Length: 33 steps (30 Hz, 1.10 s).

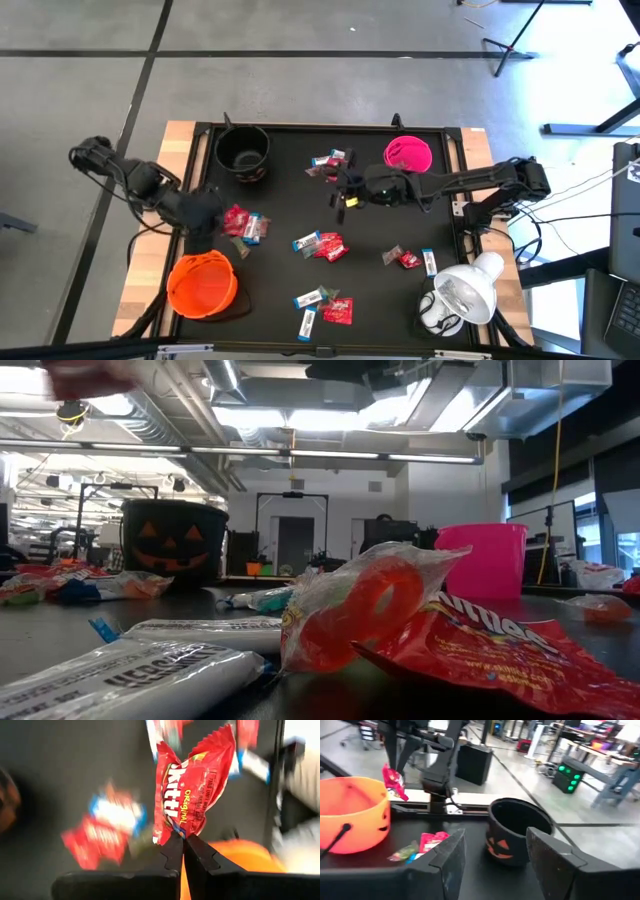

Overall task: Sort candy
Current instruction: Put the red candy into the orange bucket, then put the white chocolate bar into the black bucket

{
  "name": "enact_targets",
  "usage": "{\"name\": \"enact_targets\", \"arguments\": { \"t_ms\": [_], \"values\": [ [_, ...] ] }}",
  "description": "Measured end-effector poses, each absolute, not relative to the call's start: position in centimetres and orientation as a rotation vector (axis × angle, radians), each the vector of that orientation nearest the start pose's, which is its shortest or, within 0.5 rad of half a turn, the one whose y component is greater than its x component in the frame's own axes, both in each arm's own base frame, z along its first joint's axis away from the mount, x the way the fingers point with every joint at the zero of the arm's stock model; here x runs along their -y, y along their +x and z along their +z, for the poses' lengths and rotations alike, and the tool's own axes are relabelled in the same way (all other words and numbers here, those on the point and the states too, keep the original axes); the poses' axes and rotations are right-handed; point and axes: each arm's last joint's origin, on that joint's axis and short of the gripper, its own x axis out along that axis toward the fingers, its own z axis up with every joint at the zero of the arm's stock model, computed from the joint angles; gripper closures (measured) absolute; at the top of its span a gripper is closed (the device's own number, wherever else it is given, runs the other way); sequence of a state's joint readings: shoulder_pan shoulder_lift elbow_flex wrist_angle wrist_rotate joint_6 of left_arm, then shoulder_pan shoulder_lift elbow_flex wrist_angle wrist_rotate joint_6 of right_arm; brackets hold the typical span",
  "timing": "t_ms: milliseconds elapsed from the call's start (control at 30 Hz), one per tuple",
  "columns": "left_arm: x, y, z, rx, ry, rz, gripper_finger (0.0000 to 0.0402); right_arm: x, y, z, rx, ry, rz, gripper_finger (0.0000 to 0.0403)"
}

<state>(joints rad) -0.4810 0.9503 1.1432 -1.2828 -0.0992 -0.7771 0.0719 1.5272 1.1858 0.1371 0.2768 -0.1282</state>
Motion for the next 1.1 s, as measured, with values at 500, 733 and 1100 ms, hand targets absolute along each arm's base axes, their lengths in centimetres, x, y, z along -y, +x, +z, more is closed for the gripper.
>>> {"name": "enact_targets", "arguments": {
  "t_ms": [500,733,1100],
  "values": [
    [11.3,12.0,34.1,-1.415,-0.596,0.114,0.0401,-1.8,35.2,31.8,-0.254,-0.143,-0.171,0.021],
    [13.6,11.7,33.3,-1.466,-0.613,0.109,0.0381,-1.9,35.2,31.7,-0.26,-0.129,-0.13,0.021],
    [13.6,11.2,33.2,-1.531,-0.673,0.151,0.0269,-2.0,35.2,31.6,-0.277,-0.157,-0.112,0.021]
  ]
}}
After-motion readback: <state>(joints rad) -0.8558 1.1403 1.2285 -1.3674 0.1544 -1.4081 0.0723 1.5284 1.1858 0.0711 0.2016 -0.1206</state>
